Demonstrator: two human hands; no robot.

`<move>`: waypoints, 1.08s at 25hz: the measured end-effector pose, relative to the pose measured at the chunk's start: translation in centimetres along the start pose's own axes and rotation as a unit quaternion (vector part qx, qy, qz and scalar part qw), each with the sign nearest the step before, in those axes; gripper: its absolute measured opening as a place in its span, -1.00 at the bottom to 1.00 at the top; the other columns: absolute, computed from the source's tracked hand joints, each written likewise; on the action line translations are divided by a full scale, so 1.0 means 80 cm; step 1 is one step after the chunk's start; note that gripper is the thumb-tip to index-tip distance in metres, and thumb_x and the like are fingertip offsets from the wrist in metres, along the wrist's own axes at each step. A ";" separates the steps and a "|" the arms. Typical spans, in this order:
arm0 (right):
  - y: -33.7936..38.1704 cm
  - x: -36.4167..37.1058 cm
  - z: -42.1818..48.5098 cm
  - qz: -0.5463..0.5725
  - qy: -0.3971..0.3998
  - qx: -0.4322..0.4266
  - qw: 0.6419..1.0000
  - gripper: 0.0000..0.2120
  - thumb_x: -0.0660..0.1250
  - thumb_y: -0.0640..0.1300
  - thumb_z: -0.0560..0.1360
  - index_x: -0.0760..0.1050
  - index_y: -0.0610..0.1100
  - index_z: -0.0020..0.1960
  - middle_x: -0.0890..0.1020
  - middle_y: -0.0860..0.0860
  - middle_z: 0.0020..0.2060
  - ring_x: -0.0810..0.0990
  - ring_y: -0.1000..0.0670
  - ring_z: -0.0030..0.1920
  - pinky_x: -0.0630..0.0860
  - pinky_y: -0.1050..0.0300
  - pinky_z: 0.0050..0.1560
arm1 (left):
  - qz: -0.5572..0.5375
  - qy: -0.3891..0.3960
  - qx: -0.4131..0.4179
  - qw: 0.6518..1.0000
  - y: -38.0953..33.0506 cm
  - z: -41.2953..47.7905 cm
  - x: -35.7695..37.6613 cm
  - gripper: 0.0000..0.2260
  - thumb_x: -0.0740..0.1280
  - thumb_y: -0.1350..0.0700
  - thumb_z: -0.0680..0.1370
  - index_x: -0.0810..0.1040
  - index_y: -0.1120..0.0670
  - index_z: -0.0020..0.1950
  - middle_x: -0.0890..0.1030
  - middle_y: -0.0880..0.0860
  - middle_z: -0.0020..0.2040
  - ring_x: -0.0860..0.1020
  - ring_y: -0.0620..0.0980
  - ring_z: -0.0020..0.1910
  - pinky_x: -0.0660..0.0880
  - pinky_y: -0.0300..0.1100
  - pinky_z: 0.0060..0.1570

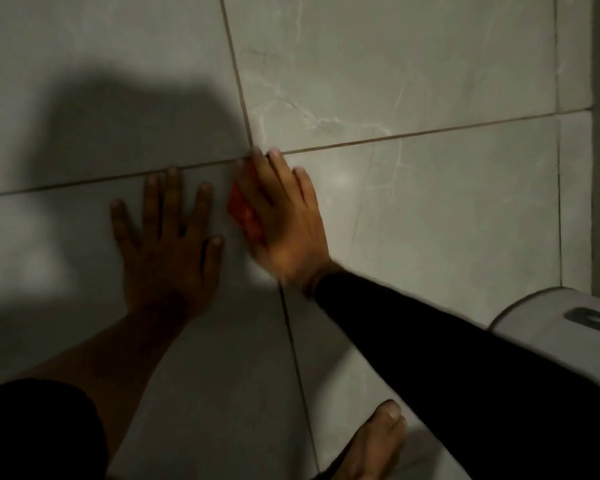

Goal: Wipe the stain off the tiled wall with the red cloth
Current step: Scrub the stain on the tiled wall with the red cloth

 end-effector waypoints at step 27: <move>-0.183 -0.052 -0.101 -0.019 -0.102 0.371 0.923 -0.27 0.15 -0.01 0.58 0.15 -0.23 0.69 0.19 -0.23 0.70 0.11 -0.31 0.71 0.13 -0.37 0.66 | 0.006 -0.003 -0.006 1.000 0.003 -0.002 0.012 -0.33 0.01 -0.22 0.68 -0.03 -0.12 0.79 -0.06 0.14 0.79 -0.03 0.26 0.77 -0.11 0.47 0.61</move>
Point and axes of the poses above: each hand's wrist, its own z-axis towards the middle knuckle, its own x-axis out of the palm, y = z × x, the point moved 3 cm from there along z, towards the middle knuckle
